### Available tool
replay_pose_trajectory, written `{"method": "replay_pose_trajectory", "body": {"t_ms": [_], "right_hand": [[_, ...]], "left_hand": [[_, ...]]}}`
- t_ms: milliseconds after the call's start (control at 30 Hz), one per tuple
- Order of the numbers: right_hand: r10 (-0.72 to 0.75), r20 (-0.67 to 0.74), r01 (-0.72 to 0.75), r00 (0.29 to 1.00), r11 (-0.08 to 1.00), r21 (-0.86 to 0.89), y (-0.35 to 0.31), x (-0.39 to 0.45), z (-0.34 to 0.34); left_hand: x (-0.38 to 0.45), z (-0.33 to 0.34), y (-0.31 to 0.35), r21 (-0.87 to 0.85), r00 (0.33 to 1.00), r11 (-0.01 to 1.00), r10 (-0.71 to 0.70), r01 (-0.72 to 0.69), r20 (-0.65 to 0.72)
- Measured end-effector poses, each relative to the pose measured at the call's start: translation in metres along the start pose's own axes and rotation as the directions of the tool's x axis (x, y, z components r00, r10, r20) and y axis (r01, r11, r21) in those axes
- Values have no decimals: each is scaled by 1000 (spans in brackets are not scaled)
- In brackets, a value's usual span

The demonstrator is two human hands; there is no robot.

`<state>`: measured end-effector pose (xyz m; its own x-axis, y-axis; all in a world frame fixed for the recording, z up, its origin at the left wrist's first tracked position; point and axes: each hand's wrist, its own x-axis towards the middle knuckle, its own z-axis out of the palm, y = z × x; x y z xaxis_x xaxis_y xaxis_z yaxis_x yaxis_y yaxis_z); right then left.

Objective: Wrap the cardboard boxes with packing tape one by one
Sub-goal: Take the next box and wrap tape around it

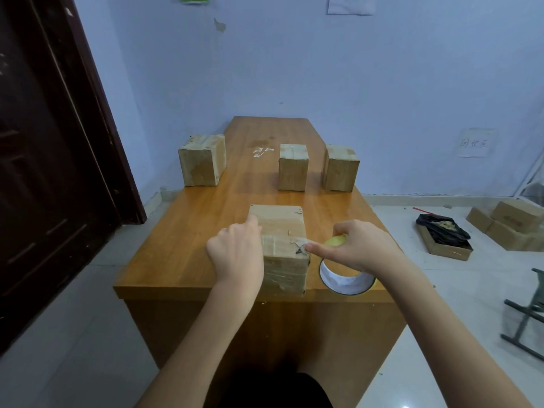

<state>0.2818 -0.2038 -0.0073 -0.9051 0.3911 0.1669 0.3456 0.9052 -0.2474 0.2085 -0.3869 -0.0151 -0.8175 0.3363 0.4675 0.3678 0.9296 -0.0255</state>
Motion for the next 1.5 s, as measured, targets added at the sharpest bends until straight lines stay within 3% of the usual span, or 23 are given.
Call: {"method": "replay_pose_trajectory", "body": {"t_ms": [367, 567, 600, 667, 700, 767, 833, 900, 1100, 1333, 1500], "right_hand": [[16, 48, -17, 999, 999, 27, -1, 1, -2], [1, 45, -2, 999, 1000, 18, -3, 3, 1], [0, 47, -1, 999, 1000, 15, -4, 4, 1], [7, 49, -8, 999, 1000, 5, -5, 6, 2], [7, 45, -7, 999, 1000, -6, -3, 8, 2], [-8, 29, 8, 1000, 1000, -12, -1, 10, 3], [-19, -1, 19, 1000, 1000, -7, -2, 11, 4], [-21, -42, 20, 999, 999, -25, -5, 10, 5], [41, 54, -42, 998, 999, 22, -4, 12, 6], [21, 70, -25, 997, 998, 60, -14, 13, 10], [18, 72, -21, 997, 999, 47, -14, 14, 10]], "left_hand": [[8, 1, 4, 182, 993, 981, 45, -64, 107], [13, 1, -16, 112, 981, 993, -45, 24, 190], [9, 1, -18, 87, 983, 994, -84, 71, 164], [0, -1, -17, 48, 989, 988, -143, 145, -30], [-5, -2, -13, -7, 985, 994, -107, 107, -137], [-15, 0, 3, -187, 964, 967, 129, -174, -231], [-25, 4, 21, -265, 905, 865, 404, -426, -135], [-33, 11, 28, -256, 872, 835, 482, -486, -85], [-27, 25, 2, -288, 911, 864, 396, -413, -118], [-33, 23, -26, -334, 984, 929, 176, -160, 16], [-25, 14, -28, -119, 980, 975, 195, -190, 35]]}}
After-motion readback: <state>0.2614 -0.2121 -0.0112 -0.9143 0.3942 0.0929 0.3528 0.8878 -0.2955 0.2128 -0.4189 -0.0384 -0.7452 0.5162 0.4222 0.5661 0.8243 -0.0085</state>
